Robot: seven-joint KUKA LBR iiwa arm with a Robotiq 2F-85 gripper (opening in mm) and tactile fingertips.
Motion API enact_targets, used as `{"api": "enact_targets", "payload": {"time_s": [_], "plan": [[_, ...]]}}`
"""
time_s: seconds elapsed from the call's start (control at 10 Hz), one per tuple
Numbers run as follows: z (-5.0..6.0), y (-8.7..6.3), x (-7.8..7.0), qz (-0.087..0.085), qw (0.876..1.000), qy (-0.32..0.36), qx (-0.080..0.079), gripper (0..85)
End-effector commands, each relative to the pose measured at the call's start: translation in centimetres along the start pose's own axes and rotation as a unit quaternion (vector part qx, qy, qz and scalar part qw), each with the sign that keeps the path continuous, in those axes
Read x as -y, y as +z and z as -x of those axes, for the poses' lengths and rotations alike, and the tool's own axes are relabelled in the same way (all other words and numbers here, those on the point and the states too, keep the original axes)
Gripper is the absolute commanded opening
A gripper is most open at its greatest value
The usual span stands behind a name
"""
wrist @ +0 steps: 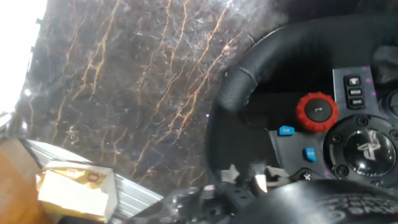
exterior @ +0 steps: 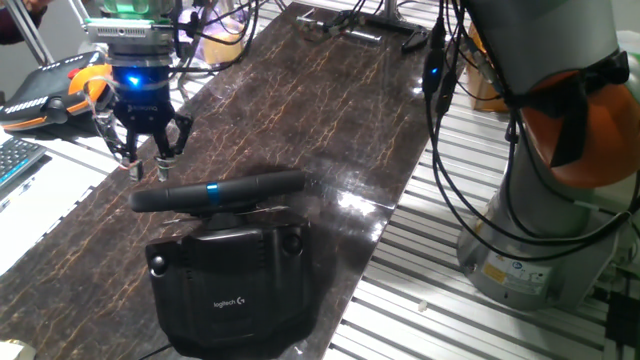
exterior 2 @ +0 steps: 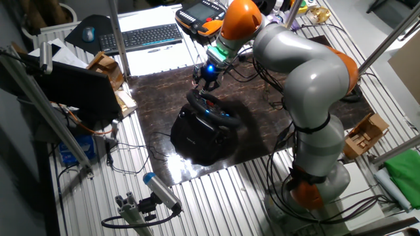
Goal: Rotate the steering wheel 90 degrees clockwise
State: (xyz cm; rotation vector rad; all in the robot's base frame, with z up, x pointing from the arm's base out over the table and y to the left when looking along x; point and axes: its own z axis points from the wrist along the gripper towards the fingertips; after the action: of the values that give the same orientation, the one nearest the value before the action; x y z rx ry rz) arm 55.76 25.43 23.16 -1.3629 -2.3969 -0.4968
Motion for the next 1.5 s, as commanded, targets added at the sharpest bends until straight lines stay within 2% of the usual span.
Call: {"api": "enact_targets", "payload": {"time_s": [0.0,0.1,0.3,0.7,1.0,1.4], "plan": [[0.0,0.0,0.0,0.001,1.000,0.004,0.001,52.3],[0.0,-0.1,0.0,0.004,1.000,0.007,-0.001,59.3],[-0.3,-0.1,-0.1,0.011,1.000,0.011,-0.013,61.3],[-1.0,0.6,-0.8,0.010,0.999,0.002,-0.041,57.3],[-2.0,1.2,-1.3,0.010,0.998,-0.024,-0.062,57.0],[-2.4,1.4,-1.5,-0.010,0.992,-0.103,-0.074,56.0]]}}
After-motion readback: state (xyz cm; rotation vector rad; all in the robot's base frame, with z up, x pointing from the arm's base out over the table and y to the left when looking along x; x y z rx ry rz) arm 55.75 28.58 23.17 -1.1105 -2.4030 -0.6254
